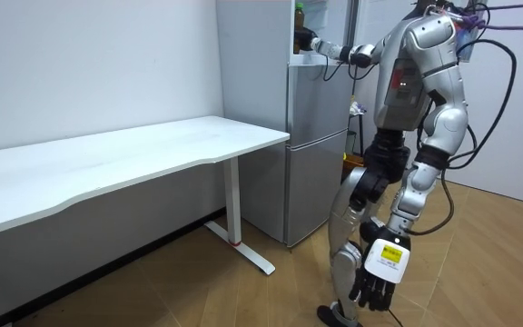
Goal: Put the bottle in the upper fridge
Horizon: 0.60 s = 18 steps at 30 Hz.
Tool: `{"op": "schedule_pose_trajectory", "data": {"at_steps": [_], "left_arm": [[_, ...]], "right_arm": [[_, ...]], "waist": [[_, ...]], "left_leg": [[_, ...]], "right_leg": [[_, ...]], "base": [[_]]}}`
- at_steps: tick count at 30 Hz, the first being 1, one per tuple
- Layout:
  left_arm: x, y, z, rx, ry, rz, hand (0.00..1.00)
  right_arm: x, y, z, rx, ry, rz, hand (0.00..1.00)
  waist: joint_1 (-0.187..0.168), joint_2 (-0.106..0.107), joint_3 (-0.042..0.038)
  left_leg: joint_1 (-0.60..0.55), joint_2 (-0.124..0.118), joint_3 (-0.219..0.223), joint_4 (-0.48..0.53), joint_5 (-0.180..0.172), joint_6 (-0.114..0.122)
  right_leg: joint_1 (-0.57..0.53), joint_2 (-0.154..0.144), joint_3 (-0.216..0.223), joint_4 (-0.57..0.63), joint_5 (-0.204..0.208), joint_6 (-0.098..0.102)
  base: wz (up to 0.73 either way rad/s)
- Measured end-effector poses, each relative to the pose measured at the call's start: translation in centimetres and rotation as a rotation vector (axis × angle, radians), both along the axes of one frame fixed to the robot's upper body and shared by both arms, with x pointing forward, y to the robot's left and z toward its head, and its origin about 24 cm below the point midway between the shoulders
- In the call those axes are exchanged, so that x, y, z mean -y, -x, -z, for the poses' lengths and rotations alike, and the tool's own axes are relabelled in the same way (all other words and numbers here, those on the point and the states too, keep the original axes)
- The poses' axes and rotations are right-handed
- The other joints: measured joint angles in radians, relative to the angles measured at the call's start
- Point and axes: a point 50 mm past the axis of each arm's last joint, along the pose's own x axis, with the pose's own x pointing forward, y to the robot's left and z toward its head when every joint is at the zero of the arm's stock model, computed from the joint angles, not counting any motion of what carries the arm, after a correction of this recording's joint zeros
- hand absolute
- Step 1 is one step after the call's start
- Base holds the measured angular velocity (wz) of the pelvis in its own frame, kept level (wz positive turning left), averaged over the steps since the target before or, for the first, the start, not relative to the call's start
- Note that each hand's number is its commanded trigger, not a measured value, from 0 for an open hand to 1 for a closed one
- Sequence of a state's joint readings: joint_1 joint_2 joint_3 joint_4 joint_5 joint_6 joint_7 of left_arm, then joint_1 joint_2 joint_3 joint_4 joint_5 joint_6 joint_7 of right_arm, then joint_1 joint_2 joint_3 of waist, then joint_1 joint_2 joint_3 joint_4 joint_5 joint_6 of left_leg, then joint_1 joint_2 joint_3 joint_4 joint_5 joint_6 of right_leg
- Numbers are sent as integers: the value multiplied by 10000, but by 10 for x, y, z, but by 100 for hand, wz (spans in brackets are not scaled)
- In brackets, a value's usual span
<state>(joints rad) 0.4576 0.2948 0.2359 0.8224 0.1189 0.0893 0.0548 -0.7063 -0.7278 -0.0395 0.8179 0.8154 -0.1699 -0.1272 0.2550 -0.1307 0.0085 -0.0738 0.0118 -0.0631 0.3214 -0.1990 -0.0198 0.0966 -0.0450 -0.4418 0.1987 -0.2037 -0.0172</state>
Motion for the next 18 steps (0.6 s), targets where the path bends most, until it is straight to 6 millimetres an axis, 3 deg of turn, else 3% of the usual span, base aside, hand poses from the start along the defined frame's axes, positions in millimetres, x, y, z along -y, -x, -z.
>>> {"op": "schedule_pose_trajectory", "data": {"at_steps": [12,18], "left_arm": [[0,0,0,-16,147,-45,0],[1,-3,1,-171,326,-115,0]], "right_arm": [[10,0,3,-496,-22,-359,0],[17,2,5,-1119,658,-174,0]], "waist": [[-30,-60,-6],[-96,-72,2]], "left_leg": [[133,2,35,-88,-6,-8],[68,-52,-112,27,-19,9]], "right_leg": [[146,-18,-30,-141,2,9],[178,-23,-262,-147,-12,32]], "base": [[0],[9]]}}
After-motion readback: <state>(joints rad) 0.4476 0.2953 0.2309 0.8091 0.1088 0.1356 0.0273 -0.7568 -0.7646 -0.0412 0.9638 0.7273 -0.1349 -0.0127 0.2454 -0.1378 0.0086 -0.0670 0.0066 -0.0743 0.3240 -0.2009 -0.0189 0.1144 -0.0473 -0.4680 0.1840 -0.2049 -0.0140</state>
